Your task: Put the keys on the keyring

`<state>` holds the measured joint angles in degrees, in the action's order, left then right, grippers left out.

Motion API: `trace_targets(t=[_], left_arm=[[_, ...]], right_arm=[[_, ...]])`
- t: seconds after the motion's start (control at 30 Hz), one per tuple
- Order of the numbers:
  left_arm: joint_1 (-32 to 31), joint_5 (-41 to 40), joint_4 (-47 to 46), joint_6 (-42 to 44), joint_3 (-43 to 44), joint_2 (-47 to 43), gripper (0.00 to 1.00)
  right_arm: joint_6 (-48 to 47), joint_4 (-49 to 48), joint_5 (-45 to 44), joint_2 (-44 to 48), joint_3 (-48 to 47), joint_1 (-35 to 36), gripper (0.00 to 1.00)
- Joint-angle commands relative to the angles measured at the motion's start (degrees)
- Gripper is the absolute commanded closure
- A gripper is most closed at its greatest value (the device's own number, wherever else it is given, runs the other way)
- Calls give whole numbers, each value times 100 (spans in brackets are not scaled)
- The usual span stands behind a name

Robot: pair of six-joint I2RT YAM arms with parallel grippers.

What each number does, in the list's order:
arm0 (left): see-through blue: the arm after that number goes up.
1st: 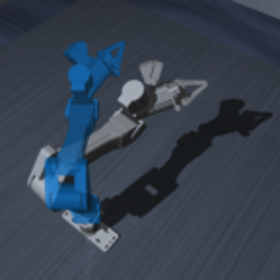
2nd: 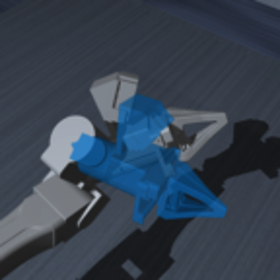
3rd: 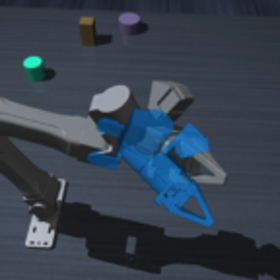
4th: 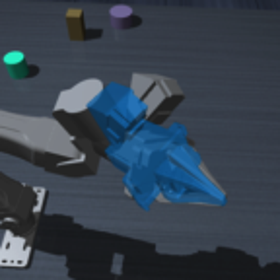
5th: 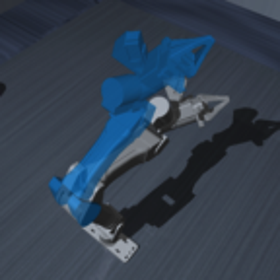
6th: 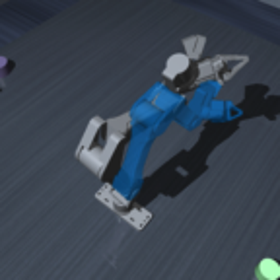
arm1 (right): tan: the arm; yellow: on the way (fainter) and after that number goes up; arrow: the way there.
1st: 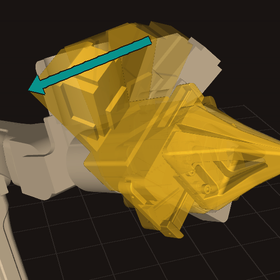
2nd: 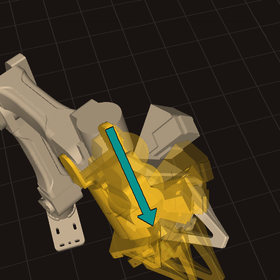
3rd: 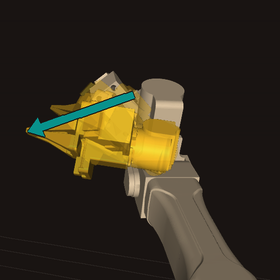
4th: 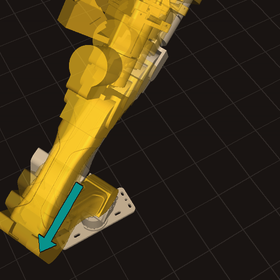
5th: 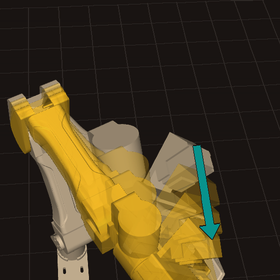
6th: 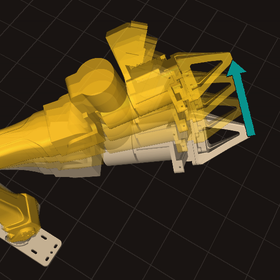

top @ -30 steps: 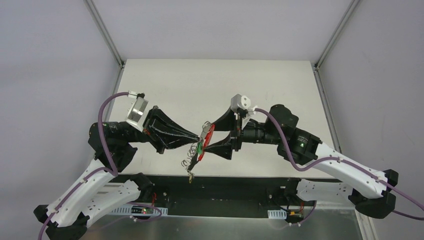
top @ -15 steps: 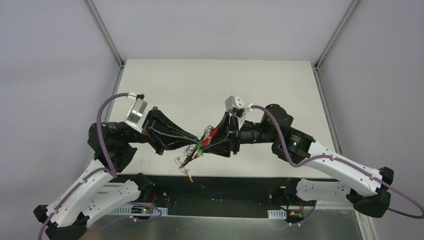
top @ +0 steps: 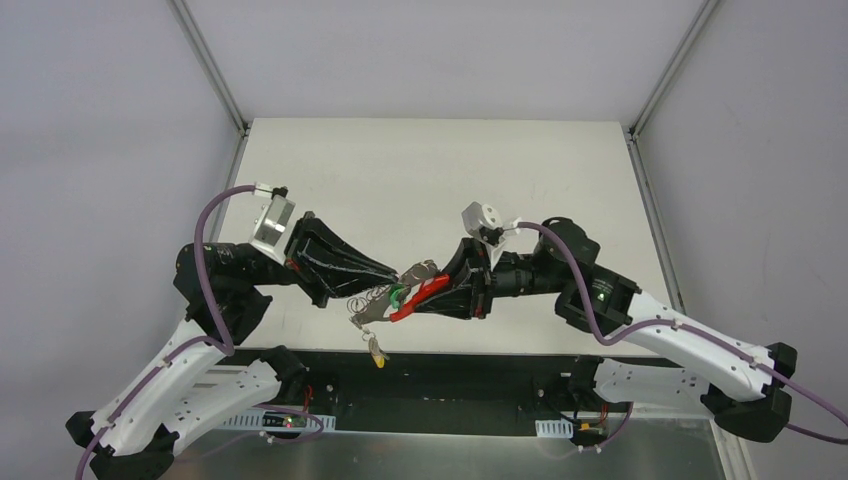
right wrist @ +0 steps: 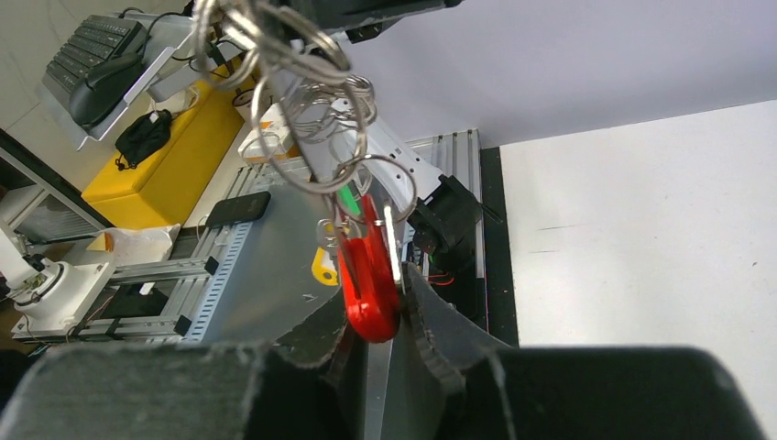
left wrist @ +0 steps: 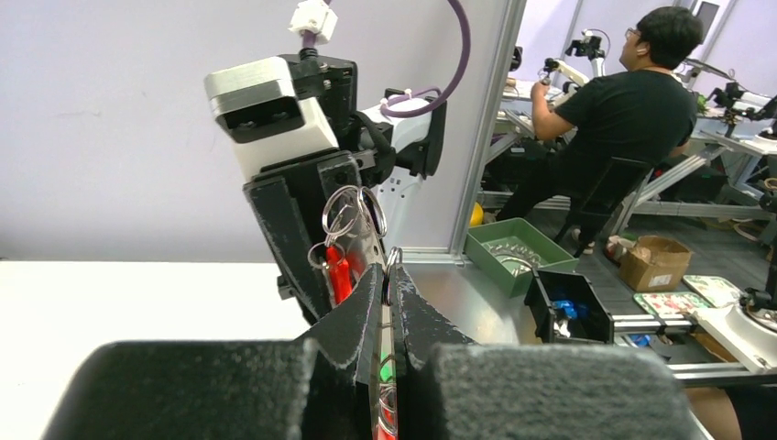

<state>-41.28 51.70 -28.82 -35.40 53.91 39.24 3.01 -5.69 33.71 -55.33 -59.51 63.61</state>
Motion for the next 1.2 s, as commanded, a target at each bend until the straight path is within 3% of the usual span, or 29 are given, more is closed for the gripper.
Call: trace_targets(t=[0.0, 0.33, 0.7, 1.17], left_arm=[[-35, -205, 189, 430, 200, -73, 100], [-29, -803, 1126, 1010, 118, -74, 99], [-30, -1574, 1654, 1385, 17, -68, 67], [-27, -2049, 1784, 1630, -30, 14, 54]], right_arm=[[67, -389, -29, 381, 42, -20, 100], [14, -208, 259, 508, 39, -15, 100], [-33, 37, 165, 683, 131, -16, 100], [-37, 341, -190, 813, 288, -28, 100]])
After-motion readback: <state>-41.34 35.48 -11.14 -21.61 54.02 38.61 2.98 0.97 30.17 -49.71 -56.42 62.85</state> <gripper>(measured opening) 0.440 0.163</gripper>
